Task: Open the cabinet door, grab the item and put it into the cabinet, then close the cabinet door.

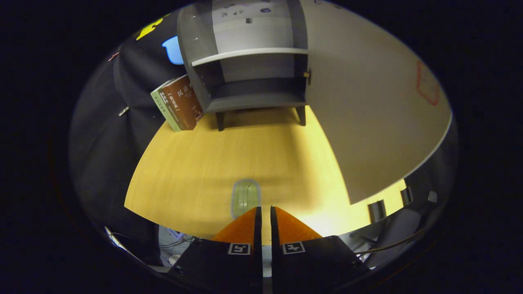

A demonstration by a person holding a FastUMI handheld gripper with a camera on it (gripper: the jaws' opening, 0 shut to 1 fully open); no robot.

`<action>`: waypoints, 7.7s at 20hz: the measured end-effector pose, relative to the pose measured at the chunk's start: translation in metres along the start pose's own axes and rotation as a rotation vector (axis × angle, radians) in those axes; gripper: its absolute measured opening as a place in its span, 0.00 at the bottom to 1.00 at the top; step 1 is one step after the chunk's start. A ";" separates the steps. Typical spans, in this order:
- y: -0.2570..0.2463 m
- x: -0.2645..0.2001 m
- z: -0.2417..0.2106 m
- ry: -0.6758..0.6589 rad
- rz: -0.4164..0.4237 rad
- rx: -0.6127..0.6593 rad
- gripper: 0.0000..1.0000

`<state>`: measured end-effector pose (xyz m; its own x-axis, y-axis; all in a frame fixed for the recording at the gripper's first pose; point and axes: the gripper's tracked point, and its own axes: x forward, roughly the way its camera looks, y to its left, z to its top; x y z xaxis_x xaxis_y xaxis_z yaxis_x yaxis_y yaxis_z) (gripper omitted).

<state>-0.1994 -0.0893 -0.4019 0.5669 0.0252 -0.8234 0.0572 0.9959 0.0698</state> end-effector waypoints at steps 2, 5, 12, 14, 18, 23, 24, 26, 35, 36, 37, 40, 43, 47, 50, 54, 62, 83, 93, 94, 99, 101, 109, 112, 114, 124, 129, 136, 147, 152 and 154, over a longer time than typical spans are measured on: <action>0.014 0.022 -0.009 0.042 -0.001 -0.015 0.13; 0.029 0.049 -0.015 0.066 0.008 -0.020 0.33; 0.039 0.109 -0.044 0.207 -0.004 -0.062 0.32; 0.040 0.118 -0.043 0.218 -0.011 -0.073 0.33; 0.031 0.134 -0.047 0.256 -0.048 -0.066 0.33; 0.031 0.133 -0.046 0.283 -0.085 -0.109 0.28; 0.028 0.135 -0.050 0.309 -0.093 -0.117 0.18; 0.029 0.130 -0.046 0.306 -0.102 -0.096 0.18; 0.054 0.084 0.027 0.123 -0.142 -0.033 0.18; 0.059 0.074 0.038 0.098 -0.147 -0.023 0.18; 0.062 0.065 0.054 0.064 -0.147 -0.007 0.18; 0.074 0.033 0.109 -0.077 -0.154 0.028 0.18; 0.077 0.001 0.160 -0.212 -0.175 0.050 0.18; 0.081 -0.036 0.210 -0.350 -0.188 0.085 0.18; 0.078 -0.056 0.245 -0.437 -0.192 0.092 0.18; 0.072 -0.081 0.309 -0.566 -0.182 0.043 0.18; 0.067 -0.074 0.437 -0.749 -0.135 -0.068 0.17; 0.062 0.107 0.525 -0.709 -0.061 0.013 0.31; 0.070 0.092 0.522 -0.723 -0.037 0.002 0.31; 0.073 0.080 0.518 -0.730 -0.040 -0.014 0.31; 0.091 0.002 0.491 -0.775 -0.051 -0.092 0.31; 0.100 -0.032 0.475 -0.801 -0.044 -0.113 0.32; 0.117 -0.127 0.405 -0.849 -0.071 -0.106 0.26; 0.108 -0.160 0.384 -0.871 -0.094 -0.065 0.26; 0.098 -0.179 0.368 -0.877 -0.110 -0.019 0.26; -0.028 -0.280 0.269 -0.911 -0.392 0.221 0.26; -0.107 -0.320 0.235 -0.929 -0.495 0.264 0.29; -0.177 -0.319 0.234 -0.949 -0.377 0.232 0.57; -0.185 -0.283 0.256 -0.914 -0.109 0.117 0.88; -0.137 -0.273 0.261 -0.907 -0.038 0.049 0.88; -0.118 -0.268 0.265 -0.900 -0.007 0.050 0.88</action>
<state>-0.1405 -0.2367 -0.0406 0.9942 -0.0791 -0.0728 0.0867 0.9904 0.1079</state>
